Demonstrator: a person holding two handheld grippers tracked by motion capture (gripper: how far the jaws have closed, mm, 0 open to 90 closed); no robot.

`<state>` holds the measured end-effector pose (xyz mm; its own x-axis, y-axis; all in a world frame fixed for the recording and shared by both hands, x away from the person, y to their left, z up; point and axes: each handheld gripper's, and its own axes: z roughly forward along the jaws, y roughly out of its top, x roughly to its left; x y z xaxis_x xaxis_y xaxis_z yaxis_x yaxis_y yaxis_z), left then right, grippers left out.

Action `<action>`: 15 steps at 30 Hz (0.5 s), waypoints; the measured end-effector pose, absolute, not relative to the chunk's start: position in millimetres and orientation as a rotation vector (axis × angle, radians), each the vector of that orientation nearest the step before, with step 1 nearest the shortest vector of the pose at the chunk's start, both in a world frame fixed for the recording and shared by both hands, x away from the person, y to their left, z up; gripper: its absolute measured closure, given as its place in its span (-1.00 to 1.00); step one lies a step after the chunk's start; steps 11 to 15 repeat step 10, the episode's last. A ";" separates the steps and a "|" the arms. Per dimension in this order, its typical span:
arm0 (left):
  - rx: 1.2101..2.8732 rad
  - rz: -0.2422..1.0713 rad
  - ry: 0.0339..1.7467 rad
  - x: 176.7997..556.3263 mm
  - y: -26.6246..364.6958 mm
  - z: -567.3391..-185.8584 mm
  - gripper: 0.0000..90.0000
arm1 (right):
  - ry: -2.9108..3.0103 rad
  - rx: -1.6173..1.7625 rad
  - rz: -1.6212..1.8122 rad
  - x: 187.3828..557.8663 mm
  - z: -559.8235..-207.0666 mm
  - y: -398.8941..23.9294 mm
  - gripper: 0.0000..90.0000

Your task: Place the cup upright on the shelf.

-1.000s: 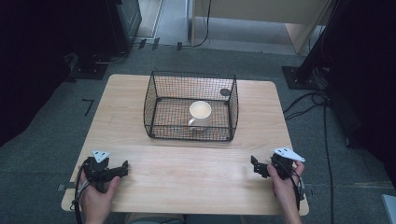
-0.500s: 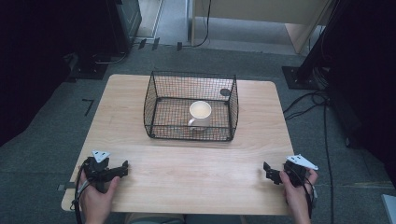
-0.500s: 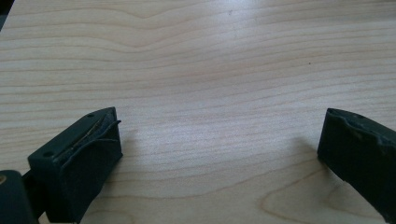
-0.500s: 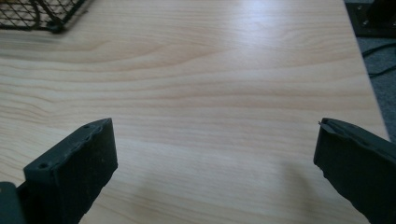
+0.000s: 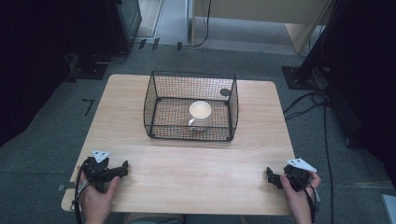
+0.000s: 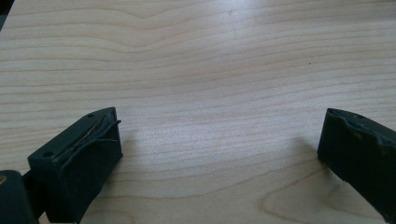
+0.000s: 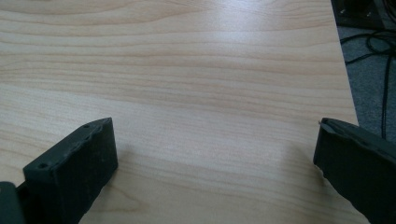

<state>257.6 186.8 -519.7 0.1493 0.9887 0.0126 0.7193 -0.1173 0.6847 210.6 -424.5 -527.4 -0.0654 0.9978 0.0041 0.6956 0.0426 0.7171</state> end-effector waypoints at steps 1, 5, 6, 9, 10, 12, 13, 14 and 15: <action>1.899 0.657 1.625 257.6 186.8 -519.6 -1.00 | 1.814 1.707 0.771 209.7 -527.4 -424.7 -1.00; 1.898 0.658 1.626 257.6 186.7 -519.6 -1.00 | 1.841 1.706 0.791 208.4 -527.7 -426.2 -1.00; 1.893 0.659 1.630 257.6 186.7 -519.8 -1.00 | 1.845 1.702 0.794 208.1 -527.7 -426.0 -1.00; 1.892 0.660 1.631 257.7 186.7 -519.8 -1.00 | 1.855 1.697 0.798 207.1 -527.7 -425.8 -1.00; 1.892 0.659 1.631 257.7 186.7 -519.8 -1.00 | 1.857 1.696 0.798 206.7 -527.7 -425.7 -1.00; 1.892 0.659 1.631 257.7 186.7 -519.8 -1.00 | 1.857 1.696 0.798 206.7 -527.7 -425.7 -1.00; 1.892 0.659 1.631 257.7 186.7 -519.8 -1.00 | 1.857 1.696 0.798 206.7 -527.7 -425.7 -1.00; 1.892 0.659 1.631 257.7 186.7 -519.8 -1.00 | 1.857 1.696 0.798 206.7 -527.7 -425.7 -1.00; 1.892 0.659 1.631 257.7 186.7 -519.8 -1.00 | 1.857 1.696 0.798 206.7 -527.7 -425.7 -1.00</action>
